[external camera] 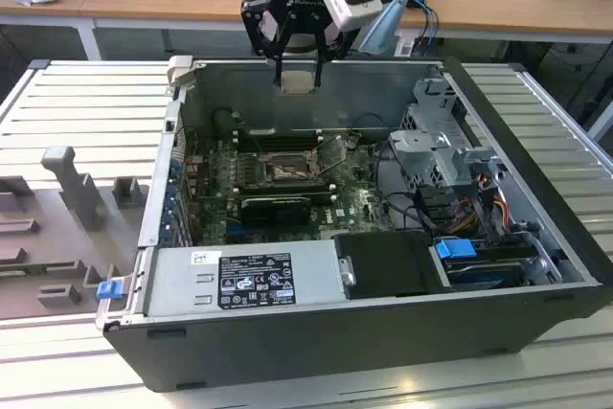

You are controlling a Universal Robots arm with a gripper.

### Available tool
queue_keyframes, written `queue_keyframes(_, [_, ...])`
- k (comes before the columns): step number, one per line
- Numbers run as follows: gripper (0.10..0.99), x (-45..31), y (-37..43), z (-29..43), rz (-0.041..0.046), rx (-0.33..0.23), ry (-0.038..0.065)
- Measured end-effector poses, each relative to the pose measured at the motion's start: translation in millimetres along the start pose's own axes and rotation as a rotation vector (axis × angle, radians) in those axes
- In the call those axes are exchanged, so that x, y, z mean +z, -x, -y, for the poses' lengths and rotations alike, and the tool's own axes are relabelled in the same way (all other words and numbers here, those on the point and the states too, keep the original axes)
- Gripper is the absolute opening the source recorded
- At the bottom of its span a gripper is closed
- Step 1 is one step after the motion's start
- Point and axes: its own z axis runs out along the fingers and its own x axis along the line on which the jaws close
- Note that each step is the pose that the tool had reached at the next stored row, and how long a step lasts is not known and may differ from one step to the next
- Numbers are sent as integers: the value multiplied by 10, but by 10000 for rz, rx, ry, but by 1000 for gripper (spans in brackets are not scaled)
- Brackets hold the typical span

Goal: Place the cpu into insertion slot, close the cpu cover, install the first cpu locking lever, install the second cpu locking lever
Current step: 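Place the cpu into insertion slot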

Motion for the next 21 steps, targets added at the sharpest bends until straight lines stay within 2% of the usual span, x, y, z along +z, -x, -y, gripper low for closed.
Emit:
queue_keyframes(3, [529, 12, 1, 1, 92, 1019, 21])
queue_keyframes(6, [529, 45, 1, 4, 92, 1023, 12])
queue_keyframes(8, [529, 49, 1, 5, 96, 1039, -23])
queue_keyframes(14, [529, 51, 1, 5, 129, 1413, -28])
queue_keyframes(21, [529, 57, 1, 5, 225, 2500, -13])
